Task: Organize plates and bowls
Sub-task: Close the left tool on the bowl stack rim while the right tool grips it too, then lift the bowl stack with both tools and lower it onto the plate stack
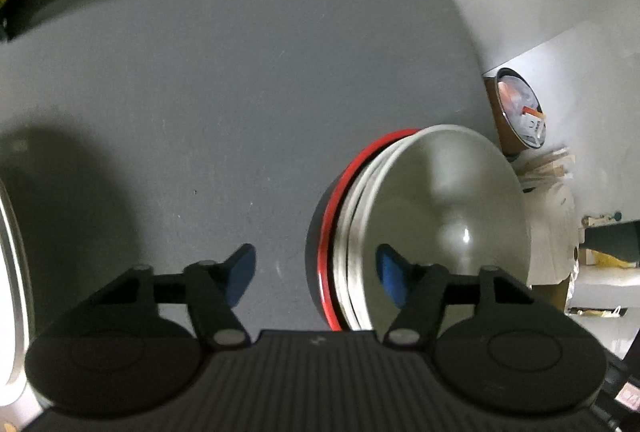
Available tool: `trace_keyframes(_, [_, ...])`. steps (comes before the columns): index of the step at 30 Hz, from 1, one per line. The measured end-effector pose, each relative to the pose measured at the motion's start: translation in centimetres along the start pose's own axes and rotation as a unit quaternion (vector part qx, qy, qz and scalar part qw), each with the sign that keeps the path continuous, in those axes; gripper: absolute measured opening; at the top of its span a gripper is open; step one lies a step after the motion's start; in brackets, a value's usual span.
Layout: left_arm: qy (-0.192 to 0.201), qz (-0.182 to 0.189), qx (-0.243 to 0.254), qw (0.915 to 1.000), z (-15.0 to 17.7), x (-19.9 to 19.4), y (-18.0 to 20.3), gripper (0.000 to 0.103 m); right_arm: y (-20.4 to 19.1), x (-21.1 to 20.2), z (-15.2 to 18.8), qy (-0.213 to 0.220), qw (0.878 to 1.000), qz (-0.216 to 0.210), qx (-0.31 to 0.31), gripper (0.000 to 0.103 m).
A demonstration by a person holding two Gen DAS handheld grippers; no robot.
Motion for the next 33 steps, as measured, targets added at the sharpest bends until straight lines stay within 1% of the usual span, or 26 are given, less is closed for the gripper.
trace_keyframes(2, [-0.003,0.001,-0.011,0.9999,-0.1,0.4,-0.3,0.056,0.1,0.5,0.0,-0.009,1.0,-0.002,-0.006,0.069])
trace_keyframes(3, [-0.005,-0.001,-0.015,0.9999,-0.2,0.6,-0.4,0.054,0.2,0.8,0.1,-0.013,1.0,-0.003,-0.009,0.065])
trace_keyframes(6, [-0.011,-0.006,-0.028,0.9995,-0.5,1.4,-1.0,0.049,0.5,1.6,-0.1,-0.023,1.0,-0.012,-0.002,0.06])
trace_keyframes(8, [-0.016,0.001,-0.036,0.9992,-0.5,1.8,-1.1,0.046,0.5,2.2,-0.2,-0.029,1.0,-0.009,-0.007,0.054])
trace_keyframes(10, [-0.023,0.006,-0.045,0.9987,-0.6,2.3,-1.3,0.043,0.5,2.6,-0.3,-0.033,0.999,-0.008,-0.008,0.043])
trace_keyframes(11, [-0.025,0.007,-0.046,0.9986,-0.6,2.5,-1.4,0.041,0.5,2.7,-0.4,-0.035,0.999,-0.01,-0.008,0.041])
trace_keyframes(12, [-0.027,0.008,-0.047,0.9985,-0.5,2.7,-1.4,0.037,0.4,2.8,-0.5,-0.036,0.999,-0.012,-0.009,0.036])
trace_keyframes(13, [-0.03,0.012,-0.046,0.9984,-0.5,2.9,-1.3,0.035,0.3,3.0,-0.4,-0.038,0.999,-0.013,-0.011,0.033])
trace_keyframes(14, [-0.034,0.019,-0.049,0.9981,-0.5,3.0,-1.3,0.03,0.2,3.1,-0.4,-0.04,0.999,-0.008,-0.015,0.031])
trace_keyframes(16, [-0.04,0.021,-0.053,0.9976,-0.5,3.1,-1.1,0.03,0.3,3.0,-0.4,-0.041,0.999,-0.006,-0.013,0.029])
trace_keyframes(19, [-0.031,0.015,-0.017,0.9992,-0.2,2.9,-0.6,0.03,0.2,2.8,-0.4,-0.049,0.999,-0.009,-0.004,0.029])
trace_keyframes(20, [-0.032,0.015,-0.016,0.9993,-0.1,2.8,-0.6,0.03,0.2,2.9,-0.4,-0.049,0.999,-0.01,-0.005,0.029])
trace_keyframes(23, [-0.041,0.017,-0.026,0.9987,-0.1,2.8,-1.0,0.03,-0.2,2.8,-0.3,-0.048,0.999,-0.01,-0.013,0.029])
trace_keyframes(26, [-0.033,0.02,-0.017,0.9991,-0.2,2.3,-1.1,0.03,-0.5,2.5,-0.4,-0.044,0.999,-0.014,-0.011,0.029])
trace_keyframes(30, [-0.028,0.025,-0.026,0.999,-0.7,1.3,-1.5,0.03,-1.6,2.3,-1.0,-0.038,0.999,-0.018,-0.023,0.029])
trace_keyframes(33, [-0.017,0.027,-0.03,0.999,-0.9,0.3,-2.0,0.03,-2.4,2.2,-1.3,-0.035,0.999,-0.025,-0.029,0.029])
Point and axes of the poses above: each gripper's, at about its wrist camera, not at the fingertips, and x roughly the way its jaws point, y to its right, z to its underside, the point moved 5 cm from there along x, roughly the way its jaws point, and after that the axes turned 14 degrees about -x, right-handed, at the moved point
